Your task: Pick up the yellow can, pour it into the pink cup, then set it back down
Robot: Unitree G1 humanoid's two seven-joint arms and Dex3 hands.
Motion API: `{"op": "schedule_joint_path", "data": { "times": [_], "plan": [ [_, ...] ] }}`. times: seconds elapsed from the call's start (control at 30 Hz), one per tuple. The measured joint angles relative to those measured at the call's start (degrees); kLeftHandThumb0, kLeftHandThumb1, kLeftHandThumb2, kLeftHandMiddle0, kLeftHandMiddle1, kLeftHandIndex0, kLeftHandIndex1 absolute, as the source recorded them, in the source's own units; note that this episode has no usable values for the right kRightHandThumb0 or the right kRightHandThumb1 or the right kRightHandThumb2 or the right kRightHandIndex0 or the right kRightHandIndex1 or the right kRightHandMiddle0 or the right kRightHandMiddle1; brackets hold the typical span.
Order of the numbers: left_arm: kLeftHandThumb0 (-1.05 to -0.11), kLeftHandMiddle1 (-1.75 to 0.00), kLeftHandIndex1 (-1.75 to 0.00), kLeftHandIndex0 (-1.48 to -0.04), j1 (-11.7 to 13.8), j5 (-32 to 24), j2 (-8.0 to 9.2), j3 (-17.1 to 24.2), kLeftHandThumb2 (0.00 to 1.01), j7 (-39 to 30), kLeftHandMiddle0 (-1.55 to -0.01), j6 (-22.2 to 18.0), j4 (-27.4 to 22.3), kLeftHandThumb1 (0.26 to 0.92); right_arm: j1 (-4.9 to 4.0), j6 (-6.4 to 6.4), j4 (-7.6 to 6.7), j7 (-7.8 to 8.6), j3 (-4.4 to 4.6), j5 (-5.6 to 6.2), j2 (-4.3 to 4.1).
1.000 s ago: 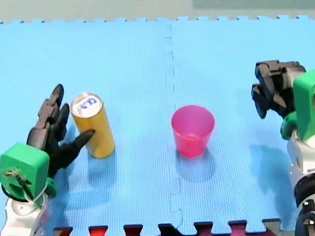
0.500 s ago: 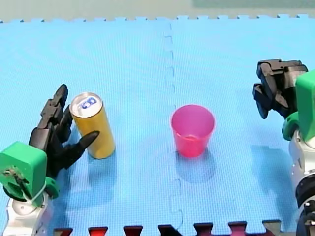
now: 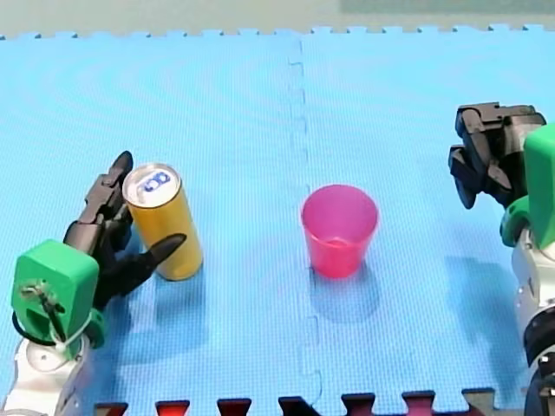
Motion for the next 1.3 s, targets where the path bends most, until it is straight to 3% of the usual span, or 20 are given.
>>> {"op": "schedule_joint_path", "data": {
  "times": [0.47,1.3],
  "plan": [
    [-0.937,-0.01,0.00,-0.14,-0.1,-1.6,0.88,0.1,0.00,-4.2,-0.14,2.2,-3.0,0.696,-0.01,-0.06,-0.03,0.16,0.02,-0.01,-0.45],
    [-0.979,0.00,0.00,-0.15,-2.5,-5.2,1.29,1.9,0.00,-13.1,-0.14,-1.0,1.7,0.712,0.00,-0.06,-0.02,0.73,0.04,-0.04,-1.13]
  ]
}}
